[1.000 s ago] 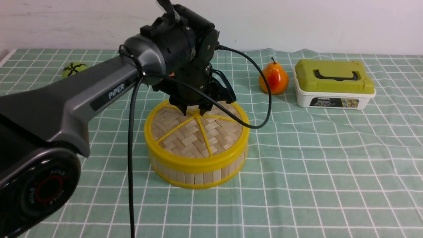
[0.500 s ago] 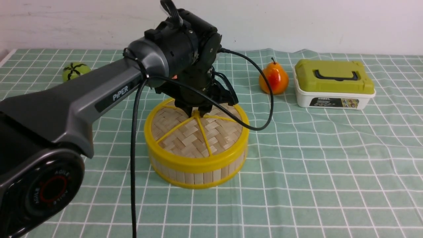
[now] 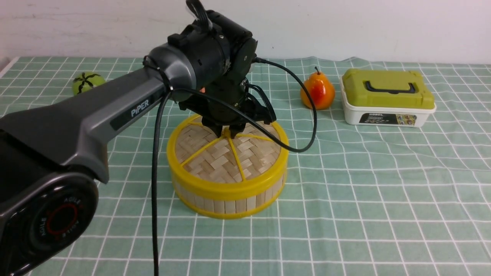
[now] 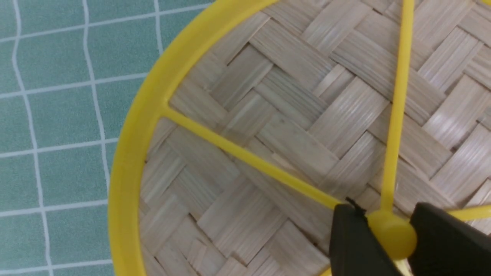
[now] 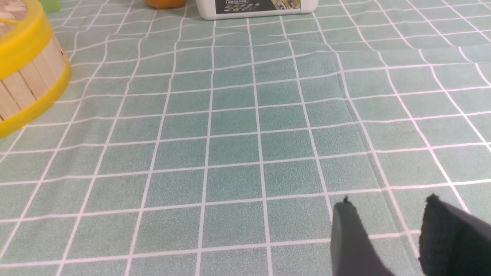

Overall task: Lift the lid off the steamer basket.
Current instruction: Use the left arm to lift the lid of the steamer

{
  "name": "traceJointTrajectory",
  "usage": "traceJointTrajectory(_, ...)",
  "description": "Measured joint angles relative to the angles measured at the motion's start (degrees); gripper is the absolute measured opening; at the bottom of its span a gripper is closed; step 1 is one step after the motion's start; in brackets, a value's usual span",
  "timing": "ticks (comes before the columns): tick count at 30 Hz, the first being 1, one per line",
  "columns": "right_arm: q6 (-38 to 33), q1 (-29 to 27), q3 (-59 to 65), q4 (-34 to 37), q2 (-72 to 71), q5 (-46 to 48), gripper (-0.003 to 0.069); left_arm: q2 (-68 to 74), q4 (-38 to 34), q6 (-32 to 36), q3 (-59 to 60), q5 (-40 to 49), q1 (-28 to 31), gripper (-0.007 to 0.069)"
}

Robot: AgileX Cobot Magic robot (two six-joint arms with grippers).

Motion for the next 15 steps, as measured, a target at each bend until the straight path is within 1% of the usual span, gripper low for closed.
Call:
traceJointTrajectory(7, 0.00, 0.00, 0.00, 0.00, 0.00, 0.00, 0.0241, 0.00, 0.00, 0.00, 0.00, -0.18, 0.00, 0.0204)
traceJointTrajectory(13, 0.00, 0.00, 0.00, 0.00, 0.00, 0.00, 0.0241, 0.00, -0.66, 0.00, 0.00, -0.18, 0.00, 0.0114)
traceJointTrajectory(15, 0.00, 0.00, 0.00, 0.00, 0.00, 0.00, 0.0241, 0.00, -0.85, 0.00, 0.00, -0.18, 0.00, 0.0112)
